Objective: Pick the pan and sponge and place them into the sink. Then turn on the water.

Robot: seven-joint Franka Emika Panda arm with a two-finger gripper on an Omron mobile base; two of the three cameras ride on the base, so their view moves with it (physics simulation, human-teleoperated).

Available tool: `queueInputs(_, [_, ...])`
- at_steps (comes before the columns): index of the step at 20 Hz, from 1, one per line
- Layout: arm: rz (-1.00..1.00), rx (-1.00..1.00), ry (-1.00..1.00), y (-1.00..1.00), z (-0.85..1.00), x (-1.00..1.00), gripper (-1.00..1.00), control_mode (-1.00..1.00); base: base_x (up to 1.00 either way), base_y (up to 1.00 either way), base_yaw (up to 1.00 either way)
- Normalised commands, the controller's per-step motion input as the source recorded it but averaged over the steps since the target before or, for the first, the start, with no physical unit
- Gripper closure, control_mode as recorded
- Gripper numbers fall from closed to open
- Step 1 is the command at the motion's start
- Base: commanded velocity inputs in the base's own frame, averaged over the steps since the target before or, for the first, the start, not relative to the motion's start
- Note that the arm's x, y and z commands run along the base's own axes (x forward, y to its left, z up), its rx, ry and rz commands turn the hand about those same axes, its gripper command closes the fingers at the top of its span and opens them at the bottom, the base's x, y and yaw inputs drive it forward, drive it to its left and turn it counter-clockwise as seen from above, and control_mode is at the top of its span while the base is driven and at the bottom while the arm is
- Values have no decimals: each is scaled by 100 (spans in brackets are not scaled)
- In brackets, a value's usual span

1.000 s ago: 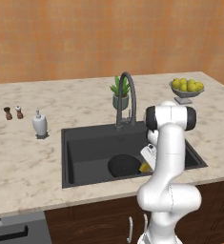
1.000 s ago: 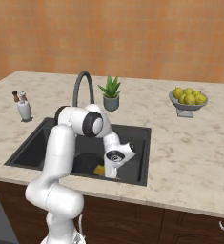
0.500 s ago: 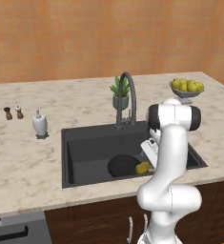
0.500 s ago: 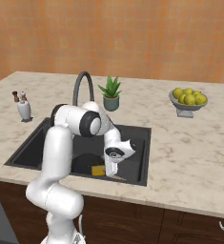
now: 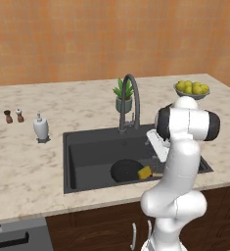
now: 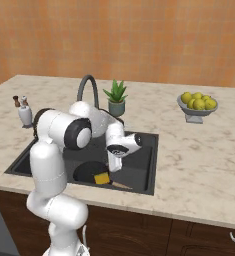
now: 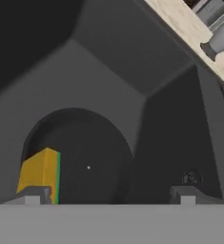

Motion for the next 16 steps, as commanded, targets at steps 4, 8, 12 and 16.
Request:
queueInputs(4, [0, 0, -3, -5, 98, -24, -100, -100, 0, 0, 0])
queueInputs(8, [0, 3, -21, -10, 84, -54, -100, -100, 0, 0, 0])
queueInputs(12, [-4, 0, -34, -3, 76, -58, -100, -100, 0, 0, 0])
queueInputs(16, [-16, 2, -35, 0, 56, -41, -100, -100, 0, 0, 0])
